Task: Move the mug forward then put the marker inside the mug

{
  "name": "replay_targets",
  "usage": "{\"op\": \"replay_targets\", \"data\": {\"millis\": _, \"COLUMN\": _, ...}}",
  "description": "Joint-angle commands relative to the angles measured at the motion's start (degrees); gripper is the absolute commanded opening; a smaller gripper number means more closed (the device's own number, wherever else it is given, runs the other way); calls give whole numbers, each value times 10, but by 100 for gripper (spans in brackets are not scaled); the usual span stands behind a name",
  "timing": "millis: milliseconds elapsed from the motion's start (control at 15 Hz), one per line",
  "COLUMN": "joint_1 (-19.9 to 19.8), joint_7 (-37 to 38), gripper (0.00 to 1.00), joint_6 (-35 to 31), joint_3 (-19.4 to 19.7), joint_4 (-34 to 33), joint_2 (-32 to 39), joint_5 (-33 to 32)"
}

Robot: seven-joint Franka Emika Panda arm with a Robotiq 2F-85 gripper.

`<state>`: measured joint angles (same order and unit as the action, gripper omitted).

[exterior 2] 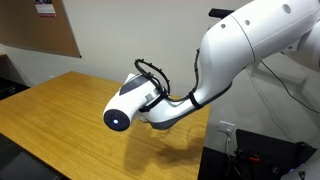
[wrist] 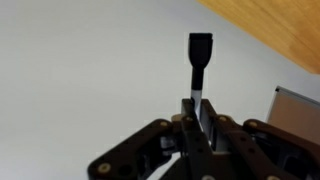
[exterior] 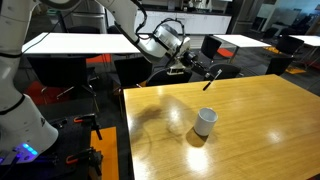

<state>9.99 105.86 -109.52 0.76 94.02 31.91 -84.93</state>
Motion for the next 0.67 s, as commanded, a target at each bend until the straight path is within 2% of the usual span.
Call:
{"op": "replay_targets", "data": {"millis": 0, "joint_1": 1, "joint_7": 44, "gripper": 3, "joint_6": 50, "joint_3": -11, "joint_4": 4, "joint_2": 2, "joint_5": -4}}
{"op": "replay_targets", "data": {"millis": 267, "joint_1": -4, "joint_7": 74, "gripper": 3, "joint_6": 70, "joint_3": -15, "joint_4": 3, "joint_2": 6, "joint_5": -4}}
{"op": "replay_targets", "data": {"millis": 600, "joint_1": -15, "joint_7": 107, "gripper": 3, "joint_6": 62, "joint_3": -14, "joint_4": 3, "joint_2": 12, "joint_5": -4}}
